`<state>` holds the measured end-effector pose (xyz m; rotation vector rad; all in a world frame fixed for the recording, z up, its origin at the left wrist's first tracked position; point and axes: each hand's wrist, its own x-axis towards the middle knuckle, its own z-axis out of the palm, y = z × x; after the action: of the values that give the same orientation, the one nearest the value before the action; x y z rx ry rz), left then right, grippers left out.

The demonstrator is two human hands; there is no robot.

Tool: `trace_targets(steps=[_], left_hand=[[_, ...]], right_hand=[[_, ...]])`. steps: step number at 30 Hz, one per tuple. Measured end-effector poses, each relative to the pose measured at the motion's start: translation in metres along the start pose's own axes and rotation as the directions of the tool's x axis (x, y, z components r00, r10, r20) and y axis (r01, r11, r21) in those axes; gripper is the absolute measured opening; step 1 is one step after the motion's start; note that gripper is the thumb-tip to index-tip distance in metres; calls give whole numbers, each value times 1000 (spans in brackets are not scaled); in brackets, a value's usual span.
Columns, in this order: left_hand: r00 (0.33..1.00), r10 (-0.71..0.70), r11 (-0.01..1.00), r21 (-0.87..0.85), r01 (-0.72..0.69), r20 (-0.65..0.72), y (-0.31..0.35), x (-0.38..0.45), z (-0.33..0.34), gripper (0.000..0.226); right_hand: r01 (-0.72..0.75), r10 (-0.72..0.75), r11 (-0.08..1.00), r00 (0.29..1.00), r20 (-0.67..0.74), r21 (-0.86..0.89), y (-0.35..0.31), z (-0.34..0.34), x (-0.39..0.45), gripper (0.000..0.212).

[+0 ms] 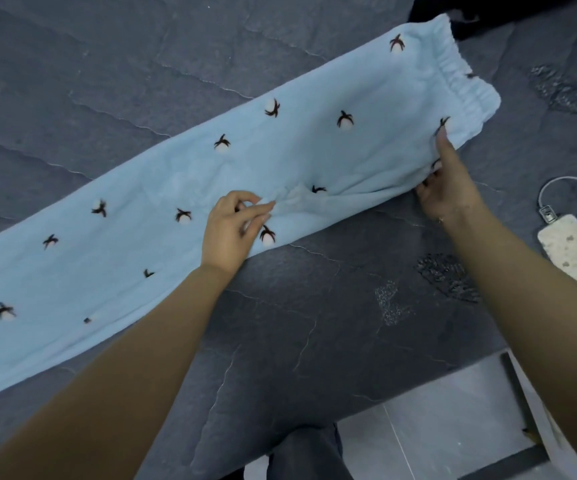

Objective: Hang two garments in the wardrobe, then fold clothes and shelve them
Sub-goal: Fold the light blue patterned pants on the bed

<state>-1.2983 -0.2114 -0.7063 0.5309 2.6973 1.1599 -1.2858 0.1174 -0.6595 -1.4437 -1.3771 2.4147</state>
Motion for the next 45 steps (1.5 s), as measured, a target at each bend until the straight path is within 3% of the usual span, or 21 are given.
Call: trace_targets(steps=[3,5,8,11,13,15,16,17,19,20,22,24,26,28,30,32,33,36,39,42,45], left_hand=[[997,-62,997,-52,64,44,-2,3,1,19],[992,-103,990,-91,110,75,-1,5,0,19],[987,-126,981,-137,139,102,4,8,-3,20],[986,-159,981,-104,164,57,12,4,-16,21],[982,-188,981,-56,187,-18,14,-3,-25,22],[944,-321,947,-55,317,-75,13,-15,-34,14],[895,-437,897,-113,427,-90,10,-23,-40,4],[805,-588,796,-227,561,-75,7,-32,-49,11],[614,-784,448,-601,662,91,-5,-52,-66,16],[560,-801,250,-732,634,211,-9,-60,-75,19],[535,-746,-36,-826,562,396,-12,-68,-93,23],[556,-672,-127,-816,564,489,-6,-64,-103,30],[574,-628,-79,-777,625,525,5,-51,-101,49],[565,-673,26,-747,664,478,18,-37,-91,67],[591,-728,250,-668,701,348,28,-24,-77,80],[631,-749,469,-509,721,203,35,-19,-64,69],[642,-751,510,-485,711,151,35,-18,-61,54],[693,-705,483,-612,626,153,28,-24,-70,18],[771,-622,462,-732,500,134,10,-49,-110,17],[742,-664,436,-759,483,91,-23,-97,-168,29],[701,-709,421,-754,505,73,-71,-153,-236,31]], right_hand=[[133,-133,991,988,-83,-7,-9,19,7,47],[366,-393,911,910,-134,-191,-11,39,-4,41],[650,-672,623,729,127,-435,-7,70,-37,29],[741,-631,414,652,420,-529,20,91,-80,22],[793,-532,280,597,600,-541,50,97,-104,33],[840,-384,149,536,752,-522,83,98,-117,39],[848,-309,105,525,793,-520,98,99,-122,39],[851,-246,64,519,818,-521,113,100,-126,40],[844,-185,-55,517,836,-534,137,100,-130,38],[835,-178,-116,516,838,-538,146,102,-131,37],[817,-180,-174,523,833,-550,156,105,-133,37],[813,-182,-153,536,825,-562,159,107,-134,40],[823,-143,-101,544,827,-559,158,105,-136,46],[832,-79,-45,549,832,-553,153,101,-141,55],[842,-38,-31,537,843,-538,146,95,-146,65],[841,-44,-22,539,841,-540,139,87,-151,70],[835,-60,-15,548,834,-550,136,84,-154,69],[818,-176,-81,551,816,-569,124,79,-159,55],[763,-278,-140,581,765,-631,113,81,-158,49],[763,-195,-216,578,793,-609,114,92,-155,61],[848,8,-262,478,878,-460,138,119,-159,81]])
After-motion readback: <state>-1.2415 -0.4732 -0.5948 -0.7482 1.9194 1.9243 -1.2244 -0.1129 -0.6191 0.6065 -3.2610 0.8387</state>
